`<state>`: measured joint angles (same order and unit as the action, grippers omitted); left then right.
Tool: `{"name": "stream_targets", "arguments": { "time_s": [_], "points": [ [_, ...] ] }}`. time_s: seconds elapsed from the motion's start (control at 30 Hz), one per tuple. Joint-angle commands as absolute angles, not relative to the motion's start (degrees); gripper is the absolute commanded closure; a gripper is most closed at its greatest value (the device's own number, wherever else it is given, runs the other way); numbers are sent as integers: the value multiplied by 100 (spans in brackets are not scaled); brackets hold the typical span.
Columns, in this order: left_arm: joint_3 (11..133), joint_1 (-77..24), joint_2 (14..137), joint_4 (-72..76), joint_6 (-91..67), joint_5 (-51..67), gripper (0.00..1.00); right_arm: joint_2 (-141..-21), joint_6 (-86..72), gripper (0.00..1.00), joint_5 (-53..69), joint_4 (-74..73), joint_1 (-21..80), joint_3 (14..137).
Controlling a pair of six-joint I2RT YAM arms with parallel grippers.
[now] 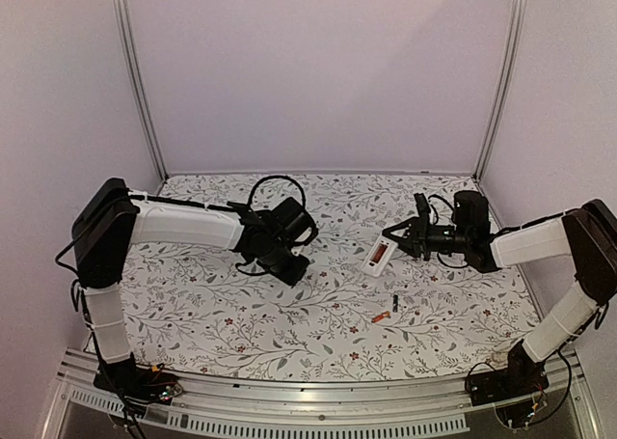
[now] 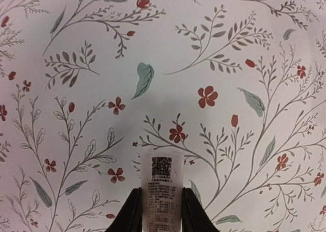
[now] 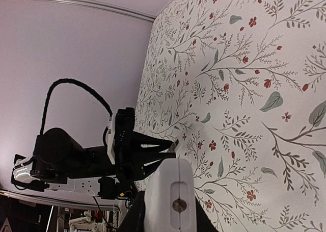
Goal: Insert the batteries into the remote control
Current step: Place the battery cover at the center of the board.
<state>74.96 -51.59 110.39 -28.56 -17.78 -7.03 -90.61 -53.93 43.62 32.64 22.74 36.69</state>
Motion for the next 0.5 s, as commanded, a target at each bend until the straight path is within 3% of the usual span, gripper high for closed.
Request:
{"name": "stream_targets", "arguments": {
  "time_s": [0.0, 0.17, 0.33, 0.47],
  "points": [
    [7717, -5036, 11355, -3239, -1892, -719, 75, -8599, -5232, 100, 4327, 3544, 2012, 3357],
    [7846, -5032, 11627, -3472, -1854, -648, 70, -8387, -5238, 100, 4540, 3421, 1766, 3201],
    [7910, -5055, 11457, -3558, -1768, -527, 42, -8413, -5332, 100, 4847, 3392, 1505, 3090],
    [7807, -5280, 10883, -3074, -1290, -577, 32, -8112, -5268, 100, 4835, 3367, 1415, 2971]
  ]
}}
